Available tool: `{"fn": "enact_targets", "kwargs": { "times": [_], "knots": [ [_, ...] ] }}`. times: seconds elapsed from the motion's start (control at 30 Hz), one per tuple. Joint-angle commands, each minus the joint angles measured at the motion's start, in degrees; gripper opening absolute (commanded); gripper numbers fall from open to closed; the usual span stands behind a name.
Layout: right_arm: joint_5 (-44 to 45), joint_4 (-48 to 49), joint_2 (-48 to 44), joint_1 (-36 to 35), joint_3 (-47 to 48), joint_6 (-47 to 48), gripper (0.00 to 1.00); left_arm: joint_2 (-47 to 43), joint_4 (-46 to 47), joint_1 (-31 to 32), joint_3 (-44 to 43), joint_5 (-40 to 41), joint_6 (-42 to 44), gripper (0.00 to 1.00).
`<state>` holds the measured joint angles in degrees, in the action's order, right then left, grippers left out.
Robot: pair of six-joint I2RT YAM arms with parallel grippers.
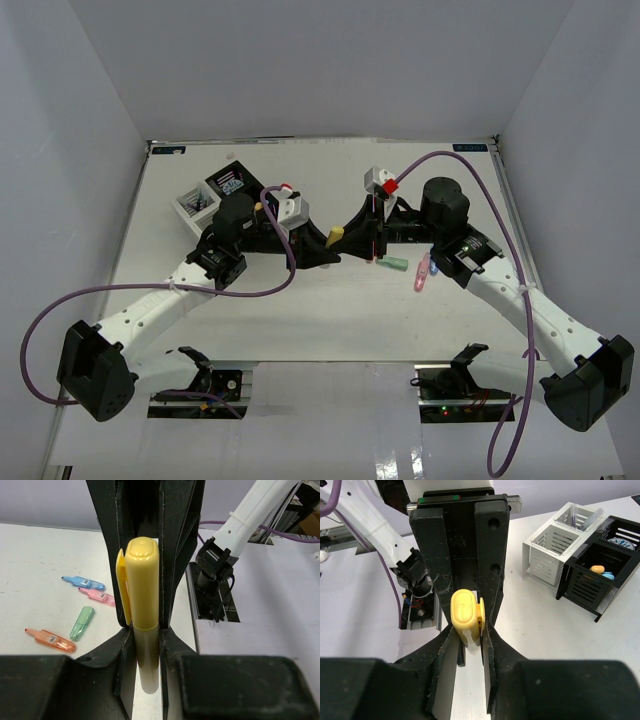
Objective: Sort the stationery into containers
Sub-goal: Close the pen cap on the pen.
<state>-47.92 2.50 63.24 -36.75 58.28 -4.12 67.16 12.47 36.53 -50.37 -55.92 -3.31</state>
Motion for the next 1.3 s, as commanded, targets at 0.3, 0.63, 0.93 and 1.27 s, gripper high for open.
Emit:
{"fn": "enact_targets", "kwargs": {
  "times": [0.3, 0.63, 0.93, 1.27],
  "knots": [
    [-0.6, 2.2, -0.1, 0.3, 0.6, -0.5, 0.08, -2.5, 1.8, 0.0, -0.5, -0.9, -0.3, 0.09],
    [0.5, 2.2, -1.4, 0.3, 2.7, -1.2, 0.08, -1.5, 1.1, 0.0, -0.7, -0.8, 0.1, 0.52],
    [0.5, 2.2, -1.8, 0.4, 4.0, -1.7, 0.08, -0.6, 0.5, 0.0, -0.9, 0.4, 0.1, 0.55],
    [0.6, 2.2, -3.3, 0.6, 4.4, -1.7, 0.08, 0.5, -0.9, 0.0, -1.6, 1.6, 0.5, 0.4]
  ]
}}
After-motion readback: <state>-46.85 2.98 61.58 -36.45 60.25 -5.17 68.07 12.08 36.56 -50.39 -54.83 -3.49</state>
